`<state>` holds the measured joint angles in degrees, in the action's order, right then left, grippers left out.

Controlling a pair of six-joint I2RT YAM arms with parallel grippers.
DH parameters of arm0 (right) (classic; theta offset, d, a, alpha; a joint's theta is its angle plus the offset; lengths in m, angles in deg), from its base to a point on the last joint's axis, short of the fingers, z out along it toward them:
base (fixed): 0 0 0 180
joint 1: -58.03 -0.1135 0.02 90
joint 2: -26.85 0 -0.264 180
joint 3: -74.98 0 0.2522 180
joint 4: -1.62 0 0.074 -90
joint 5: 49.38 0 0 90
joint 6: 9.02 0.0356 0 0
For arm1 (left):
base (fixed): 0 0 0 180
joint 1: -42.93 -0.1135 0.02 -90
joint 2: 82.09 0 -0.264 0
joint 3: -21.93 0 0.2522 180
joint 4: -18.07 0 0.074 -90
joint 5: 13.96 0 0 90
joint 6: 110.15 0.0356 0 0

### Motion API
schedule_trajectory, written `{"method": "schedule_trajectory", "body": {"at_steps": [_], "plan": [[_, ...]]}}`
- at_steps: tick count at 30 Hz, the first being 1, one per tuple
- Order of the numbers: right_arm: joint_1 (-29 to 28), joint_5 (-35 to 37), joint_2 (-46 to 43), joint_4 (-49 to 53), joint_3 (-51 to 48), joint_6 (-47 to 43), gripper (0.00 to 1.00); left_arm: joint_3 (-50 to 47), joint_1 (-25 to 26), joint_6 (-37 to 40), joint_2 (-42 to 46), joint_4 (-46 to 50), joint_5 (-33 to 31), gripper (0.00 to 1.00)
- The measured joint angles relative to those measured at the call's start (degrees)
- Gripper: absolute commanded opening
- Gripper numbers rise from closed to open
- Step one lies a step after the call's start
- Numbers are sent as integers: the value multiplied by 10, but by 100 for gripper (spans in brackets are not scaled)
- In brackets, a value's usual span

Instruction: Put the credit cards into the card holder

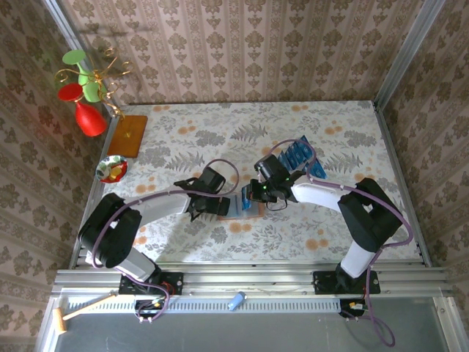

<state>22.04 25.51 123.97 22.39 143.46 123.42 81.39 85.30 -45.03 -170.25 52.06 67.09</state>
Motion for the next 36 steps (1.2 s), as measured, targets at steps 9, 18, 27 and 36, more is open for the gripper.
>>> {"method": "schedule_trajectory", "body": {"at_steps": [9, 18, 27, 36], "plan": [[0, -4, -4, -24, -14, 2, 0, -9, 0, -7, 0, -1, -12, 100], [1, -9, -20, -101, -57, 17, 0, -11, 0, -9, 5, 1, -19, 100], [1, -24, -20, -207, -106, 35, 0, -14, 0, -9, 11, 11, -25, 100], [1, -26, -17, -287, -138, 56, 0, -16, 0, -9, 12, 12, -29, 100]]}}
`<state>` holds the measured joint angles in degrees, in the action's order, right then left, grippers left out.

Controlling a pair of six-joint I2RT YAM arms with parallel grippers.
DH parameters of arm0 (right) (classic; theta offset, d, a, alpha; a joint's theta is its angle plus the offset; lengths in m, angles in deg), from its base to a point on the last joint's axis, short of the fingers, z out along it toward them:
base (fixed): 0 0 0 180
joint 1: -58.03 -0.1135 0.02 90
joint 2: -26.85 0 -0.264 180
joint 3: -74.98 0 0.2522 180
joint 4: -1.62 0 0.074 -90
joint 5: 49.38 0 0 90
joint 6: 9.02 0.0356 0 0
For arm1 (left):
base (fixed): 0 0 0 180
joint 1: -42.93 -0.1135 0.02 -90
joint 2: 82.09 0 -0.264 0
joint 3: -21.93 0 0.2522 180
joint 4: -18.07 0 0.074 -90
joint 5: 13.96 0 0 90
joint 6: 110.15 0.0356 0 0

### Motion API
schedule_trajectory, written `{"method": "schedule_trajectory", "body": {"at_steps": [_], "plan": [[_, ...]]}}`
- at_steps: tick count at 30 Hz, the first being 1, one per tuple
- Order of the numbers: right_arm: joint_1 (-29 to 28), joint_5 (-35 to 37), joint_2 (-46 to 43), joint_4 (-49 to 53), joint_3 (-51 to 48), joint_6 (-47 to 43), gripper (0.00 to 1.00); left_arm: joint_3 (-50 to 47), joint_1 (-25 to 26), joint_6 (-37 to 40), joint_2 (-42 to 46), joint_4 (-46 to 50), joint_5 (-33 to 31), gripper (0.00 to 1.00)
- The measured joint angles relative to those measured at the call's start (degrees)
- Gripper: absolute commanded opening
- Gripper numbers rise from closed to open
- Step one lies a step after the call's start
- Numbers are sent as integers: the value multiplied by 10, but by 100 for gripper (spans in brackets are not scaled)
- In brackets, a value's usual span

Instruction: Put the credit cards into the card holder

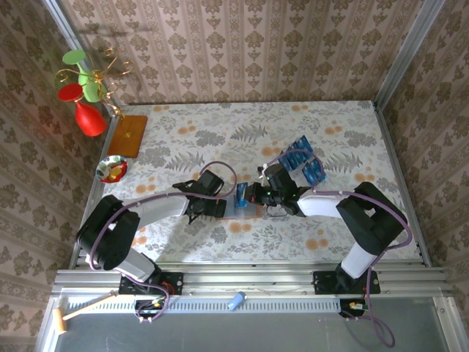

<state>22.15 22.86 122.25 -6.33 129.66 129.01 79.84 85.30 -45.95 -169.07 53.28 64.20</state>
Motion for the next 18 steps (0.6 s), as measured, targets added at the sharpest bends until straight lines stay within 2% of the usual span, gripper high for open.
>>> {"method": "schedule_trajectory", "body": {"at_steps": [18], "plan": [[0, -6, 28, -102, -42, 24, 0, -6, 0, -2, 1, 0, 0, 100]]}}
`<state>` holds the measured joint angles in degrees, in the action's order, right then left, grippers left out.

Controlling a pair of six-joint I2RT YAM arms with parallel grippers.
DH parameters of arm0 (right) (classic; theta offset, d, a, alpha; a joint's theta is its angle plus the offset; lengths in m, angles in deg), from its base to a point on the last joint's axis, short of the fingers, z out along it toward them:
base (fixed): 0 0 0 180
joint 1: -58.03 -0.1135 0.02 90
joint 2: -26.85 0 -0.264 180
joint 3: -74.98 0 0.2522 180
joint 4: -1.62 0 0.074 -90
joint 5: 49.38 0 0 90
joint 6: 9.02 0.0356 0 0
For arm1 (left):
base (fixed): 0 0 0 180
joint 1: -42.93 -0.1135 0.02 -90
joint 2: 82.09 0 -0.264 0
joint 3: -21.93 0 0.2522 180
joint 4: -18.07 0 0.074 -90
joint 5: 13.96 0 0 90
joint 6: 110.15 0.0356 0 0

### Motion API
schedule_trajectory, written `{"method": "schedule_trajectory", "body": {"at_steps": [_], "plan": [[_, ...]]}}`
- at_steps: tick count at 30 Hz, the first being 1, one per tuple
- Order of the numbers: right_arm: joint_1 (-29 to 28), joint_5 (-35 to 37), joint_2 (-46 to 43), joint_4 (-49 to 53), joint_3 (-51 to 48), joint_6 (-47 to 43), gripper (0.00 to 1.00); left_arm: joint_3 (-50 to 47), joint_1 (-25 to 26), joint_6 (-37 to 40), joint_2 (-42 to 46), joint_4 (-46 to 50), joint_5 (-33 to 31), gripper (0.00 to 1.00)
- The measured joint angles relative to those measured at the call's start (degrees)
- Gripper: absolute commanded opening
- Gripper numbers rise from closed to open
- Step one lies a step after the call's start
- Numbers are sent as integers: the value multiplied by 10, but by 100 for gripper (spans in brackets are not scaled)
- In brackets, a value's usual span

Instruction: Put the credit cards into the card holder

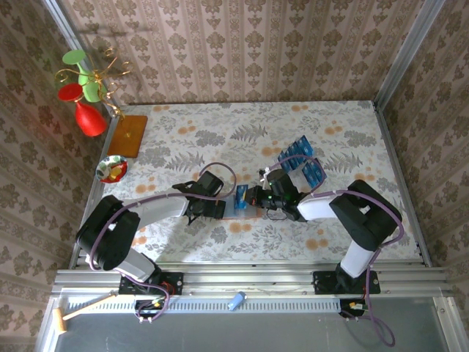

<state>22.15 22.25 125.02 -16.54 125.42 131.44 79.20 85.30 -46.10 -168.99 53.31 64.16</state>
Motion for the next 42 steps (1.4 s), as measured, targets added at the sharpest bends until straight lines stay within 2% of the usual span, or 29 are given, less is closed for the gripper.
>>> {"method": "schedule_trajectory", "body": {"at_steps": [42], "plan": [[11, -45, 24, -101, -67, 10, 0, -2, 0, 0, 2, 0, -2, 100]]}}
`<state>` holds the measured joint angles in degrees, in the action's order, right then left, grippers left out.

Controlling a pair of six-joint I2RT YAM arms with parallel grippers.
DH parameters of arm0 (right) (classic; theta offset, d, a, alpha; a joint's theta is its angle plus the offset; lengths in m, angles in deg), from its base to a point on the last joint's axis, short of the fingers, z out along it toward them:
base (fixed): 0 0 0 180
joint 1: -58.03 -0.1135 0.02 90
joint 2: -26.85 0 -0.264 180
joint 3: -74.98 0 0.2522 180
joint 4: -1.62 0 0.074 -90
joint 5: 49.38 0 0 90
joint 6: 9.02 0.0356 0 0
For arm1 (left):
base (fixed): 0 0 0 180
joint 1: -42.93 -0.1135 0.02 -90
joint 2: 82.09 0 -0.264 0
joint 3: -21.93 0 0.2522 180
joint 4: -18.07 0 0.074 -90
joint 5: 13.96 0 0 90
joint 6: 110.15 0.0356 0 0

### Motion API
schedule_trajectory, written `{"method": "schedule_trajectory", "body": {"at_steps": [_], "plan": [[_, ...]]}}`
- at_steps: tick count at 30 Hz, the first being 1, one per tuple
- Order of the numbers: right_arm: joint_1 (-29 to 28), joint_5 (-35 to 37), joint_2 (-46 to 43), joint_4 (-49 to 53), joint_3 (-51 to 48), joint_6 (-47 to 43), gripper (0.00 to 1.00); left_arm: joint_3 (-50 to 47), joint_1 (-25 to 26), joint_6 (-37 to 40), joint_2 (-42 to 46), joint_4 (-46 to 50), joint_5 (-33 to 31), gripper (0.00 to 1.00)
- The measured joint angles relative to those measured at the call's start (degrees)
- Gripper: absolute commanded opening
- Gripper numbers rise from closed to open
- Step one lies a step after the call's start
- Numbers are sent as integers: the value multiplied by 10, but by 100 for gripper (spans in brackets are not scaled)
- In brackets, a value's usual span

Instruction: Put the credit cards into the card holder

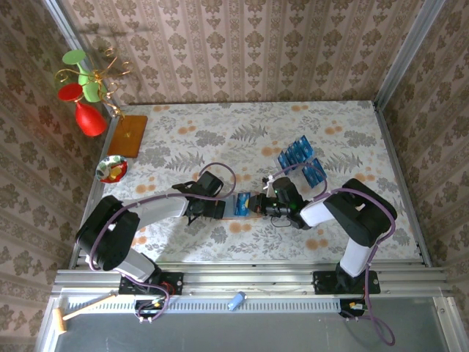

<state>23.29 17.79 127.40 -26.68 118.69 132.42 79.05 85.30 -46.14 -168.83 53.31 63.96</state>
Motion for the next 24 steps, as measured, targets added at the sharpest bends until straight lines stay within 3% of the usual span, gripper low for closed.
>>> {"method": "schedule_trajectory", "body": {"at_steps": [24], "plan": [[3, -33, 20, -7, 14, 0, 0, 0, 0, -3, 0, 0, 0, 100]]}}
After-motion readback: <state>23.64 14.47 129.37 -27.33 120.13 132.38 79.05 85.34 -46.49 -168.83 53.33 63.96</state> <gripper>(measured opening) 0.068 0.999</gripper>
